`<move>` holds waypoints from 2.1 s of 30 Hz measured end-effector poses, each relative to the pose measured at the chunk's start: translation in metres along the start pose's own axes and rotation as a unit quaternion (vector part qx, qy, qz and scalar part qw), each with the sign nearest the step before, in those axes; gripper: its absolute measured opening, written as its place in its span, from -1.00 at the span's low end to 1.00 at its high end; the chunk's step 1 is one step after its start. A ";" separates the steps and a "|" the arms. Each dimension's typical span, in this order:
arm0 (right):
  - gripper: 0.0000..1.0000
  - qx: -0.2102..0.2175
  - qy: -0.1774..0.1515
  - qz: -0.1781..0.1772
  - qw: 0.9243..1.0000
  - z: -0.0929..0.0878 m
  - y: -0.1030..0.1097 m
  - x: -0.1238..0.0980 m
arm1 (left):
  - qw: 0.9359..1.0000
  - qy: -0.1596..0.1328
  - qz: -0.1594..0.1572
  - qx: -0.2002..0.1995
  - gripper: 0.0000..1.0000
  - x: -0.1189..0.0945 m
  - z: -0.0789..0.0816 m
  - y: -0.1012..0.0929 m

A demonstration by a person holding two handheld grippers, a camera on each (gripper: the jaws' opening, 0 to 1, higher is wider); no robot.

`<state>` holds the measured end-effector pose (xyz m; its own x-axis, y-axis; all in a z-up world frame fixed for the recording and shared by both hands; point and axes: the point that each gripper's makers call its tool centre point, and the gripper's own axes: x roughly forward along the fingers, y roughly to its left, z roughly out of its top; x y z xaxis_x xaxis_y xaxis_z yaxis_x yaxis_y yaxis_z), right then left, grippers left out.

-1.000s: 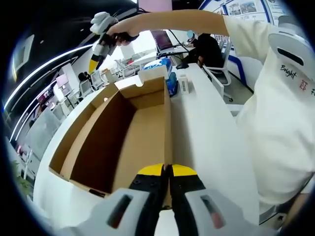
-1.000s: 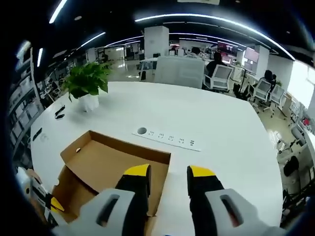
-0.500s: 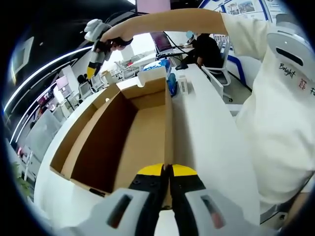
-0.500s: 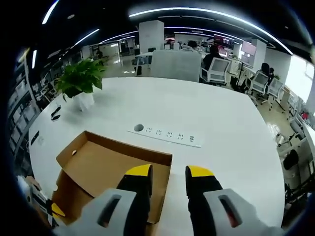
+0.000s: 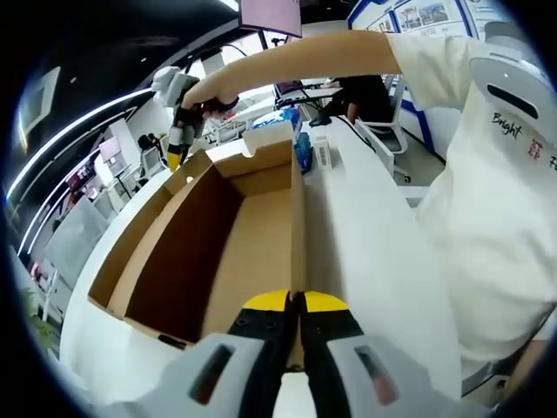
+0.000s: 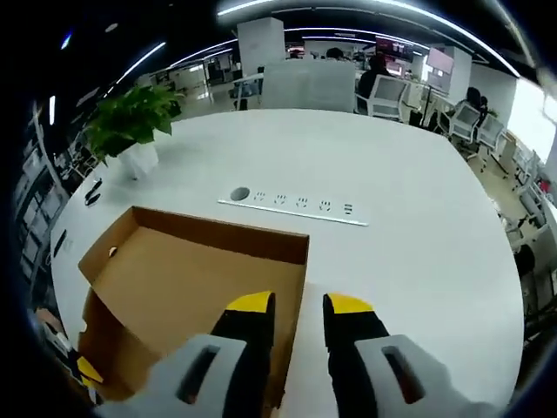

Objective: Operate the shoe box by opening the lid, removing the specified soft item, and placing it in the target area until the item is outside and the box remains undamaged.

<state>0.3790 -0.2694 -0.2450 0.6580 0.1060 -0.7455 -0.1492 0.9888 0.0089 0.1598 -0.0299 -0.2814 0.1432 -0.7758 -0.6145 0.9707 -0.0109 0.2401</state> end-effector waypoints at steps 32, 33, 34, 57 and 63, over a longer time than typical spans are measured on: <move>-0.78 0.003 0.075 -0.012 0.997 -0.020 0.003 0.045 | 1.000 0.001 -0.005 0.008 -0.94 -0.001 -0.002 -0.002; -0.88 -0.005 0.072 -0.004 0.997 -0.017 0.004 0.048 | 1.000 0.000 -0.007 0.011 -0.95 -0.001 -0.002 -0.002; -0.96 -0.002 0.063 -0.033 0.997 -0.011 -0.009 0.051 | 1.000 0.001 -0.006 0.011 -0.95 -0.001 -0.002 -0.001; -0.98 -0.008 -0.031 -0.034 0.999 -0.003 0.001 0.011 | 0.998 -0.001 0.016 -0.058 -0.88 -0.002 -0.003 0.006; -0.98 -0.011 -0.088 -0.049 0.995 0.013 -0.002 -0.011 | 0.998 0.002 0.038 -0.058 -0.88 0.000 -0.004 0.012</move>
<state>0.3817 -0.2711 -0.2283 0.7888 0.0277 -0.6141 -0.0927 0.9929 -0.0742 0.1722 -0.0273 -0.2814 0.2170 -0.7696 -0.6006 0.9729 0.1200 0.1977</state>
